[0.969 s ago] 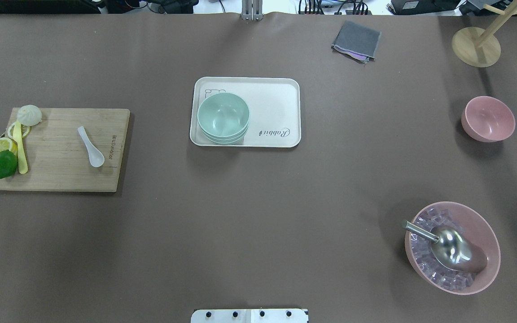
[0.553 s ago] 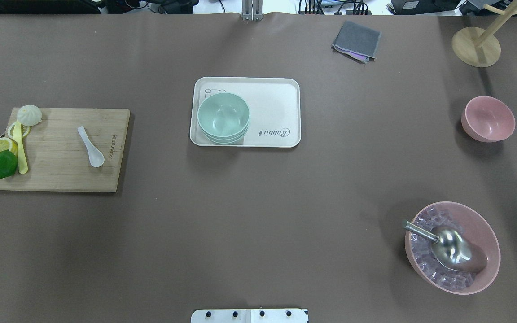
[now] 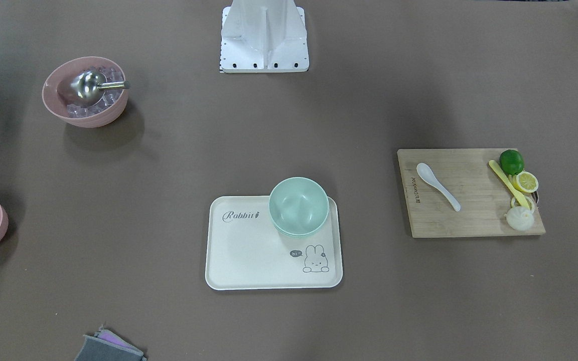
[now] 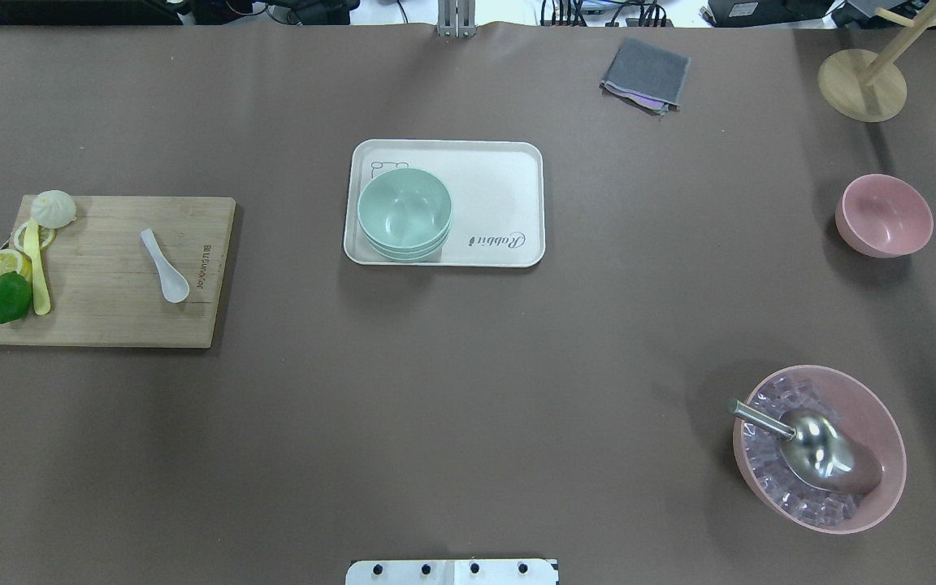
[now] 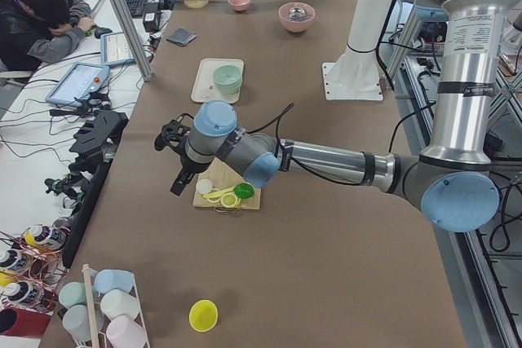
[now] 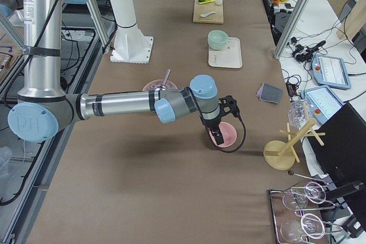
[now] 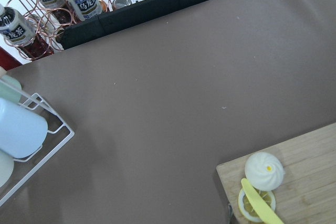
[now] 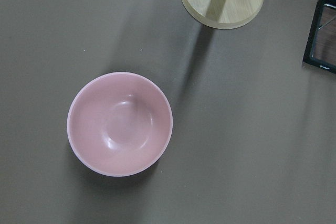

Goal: Stack pink bowl on green and place spoon
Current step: 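Lower the right gripper onto the pink bowl rim and grasp it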

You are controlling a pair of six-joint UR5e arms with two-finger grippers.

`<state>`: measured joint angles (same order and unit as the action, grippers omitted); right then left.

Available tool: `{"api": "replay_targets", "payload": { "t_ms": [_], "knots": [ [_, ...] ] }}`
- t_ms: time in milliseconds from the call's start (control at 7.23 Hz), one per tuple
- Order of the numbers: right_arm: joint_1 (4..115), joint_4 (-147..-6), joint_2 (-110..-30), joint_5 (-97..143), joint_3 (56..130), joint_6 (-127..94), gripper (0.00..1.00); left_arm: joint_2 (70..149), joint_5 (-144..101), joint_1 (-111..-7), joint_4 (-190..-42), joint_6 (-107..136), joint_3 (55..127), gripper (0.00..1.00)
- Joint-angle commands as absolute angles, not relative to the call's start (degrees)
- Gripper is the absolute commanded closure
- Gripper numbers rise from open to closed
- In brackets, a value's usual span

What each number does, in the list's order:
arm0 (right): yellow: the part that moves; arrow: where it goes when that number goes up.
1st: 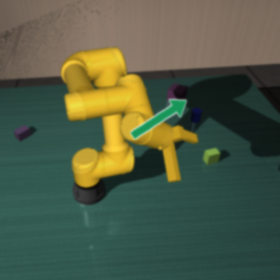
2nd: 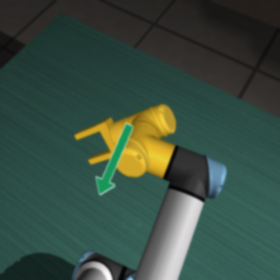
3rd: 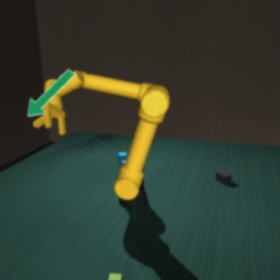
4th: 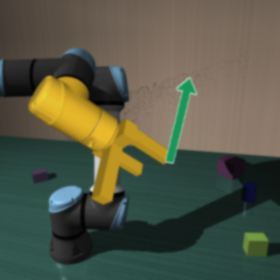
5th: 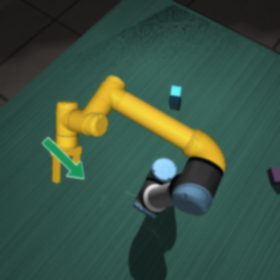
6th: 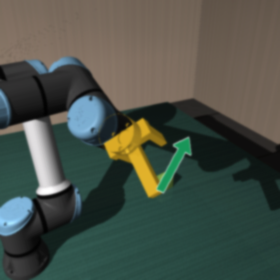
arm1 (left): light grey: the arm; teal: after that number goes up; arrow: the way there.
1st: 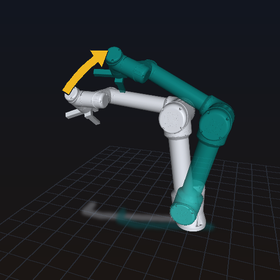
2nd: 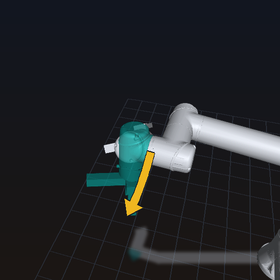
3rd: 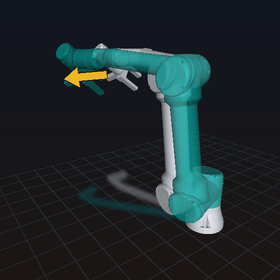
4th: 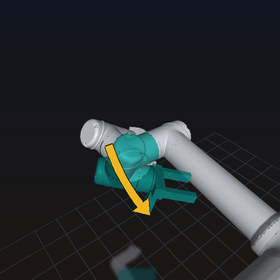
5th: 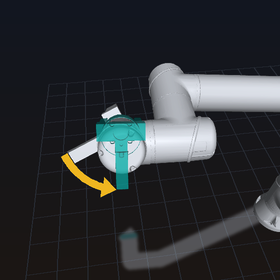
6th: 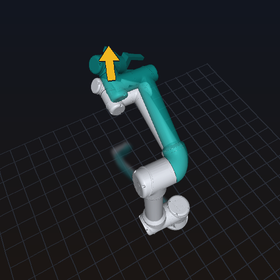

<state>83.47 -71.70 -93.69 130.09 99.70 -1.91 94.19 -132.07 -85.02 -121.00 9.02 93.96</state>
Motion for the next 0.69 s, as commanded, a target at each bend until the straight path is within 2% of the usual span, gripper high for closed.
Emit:
{"api": "replay_targets", "payload": {
  "t_ms": [0,277,553],
  "knots": [
    [81.14,-69.63,-87.14,130.08,91.28,-5.52,0.00,95.97,-132.45,-82.53,-122.25,9.58,92.54,0.00],
    [76.49,-60.00,-83.24,129.55,81.95,-14.43,0.00,96.06,-132.45,-82.44,-122.34,9.58,92.64,0.01],
    [72.35,-44.98,-84.02,129.29,74.30,-26.04,0.07,95.98,-132.54,-82.35,-122.34,9.58,92.64,0.01]
  ]
}}
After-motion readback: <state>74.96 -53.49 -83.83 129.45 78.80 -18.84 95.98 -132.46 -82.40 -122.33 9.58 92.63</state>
